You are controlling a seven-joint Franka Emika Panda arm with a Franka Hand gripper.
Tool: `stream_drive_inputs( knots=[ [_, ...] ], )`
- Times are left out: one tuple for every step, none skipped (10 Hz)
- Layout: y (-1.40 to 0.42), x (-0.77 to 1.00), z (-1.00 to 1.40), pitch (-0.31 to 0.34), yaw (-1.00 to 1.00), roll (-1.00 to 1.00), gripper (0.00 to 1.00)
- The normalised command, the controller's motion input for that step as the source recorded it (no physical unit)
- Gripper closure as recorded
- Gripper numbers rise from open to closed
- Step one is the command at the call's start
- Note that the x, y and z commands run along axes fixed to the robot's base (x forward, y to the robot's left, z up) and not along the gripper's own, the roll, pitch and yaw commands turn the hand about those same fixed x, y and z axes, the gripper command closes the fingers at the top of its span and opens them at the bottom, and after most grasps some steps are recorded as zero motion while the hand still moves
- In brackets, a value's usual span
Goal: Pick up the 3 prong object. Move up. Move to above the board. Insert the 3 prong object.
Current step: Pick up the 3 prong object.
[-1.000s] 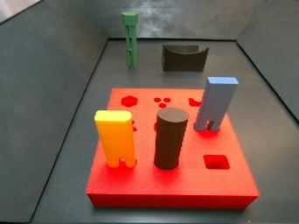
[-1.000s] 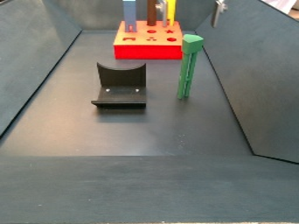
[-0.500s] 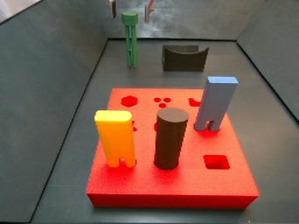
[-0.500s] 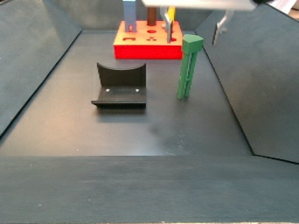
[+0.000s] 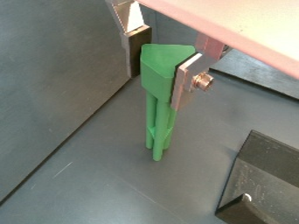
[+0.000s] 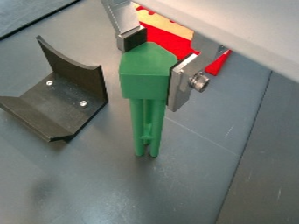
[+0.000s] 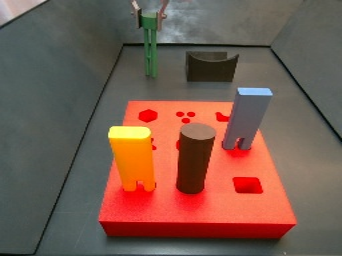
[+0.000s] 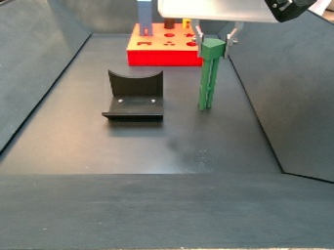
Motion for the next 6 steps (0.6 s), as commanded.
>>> stream_drive_inputs(
  knots=[
    [0.00, 0.00, 0.00, 0.000, 0.00, 0.00, 1.00],
    [0.00, 0.00, 0.00, 0.000, 0.00, 0.00, 1.00],
    [0.00, 0.00, 0.00, 0.000, 0.00, 0.00, 1.00],
    [0.00, 0.00, 0.00, 0.000, 0.00, 0.00, 1.00],
    [0.00, 0.00, 0.00, 0.000, 0.00, 0.00, 1.00],
    [0.00, 0.00, 0.00, 0.000, 0.00, 0.00, 1.00]
  ],
)
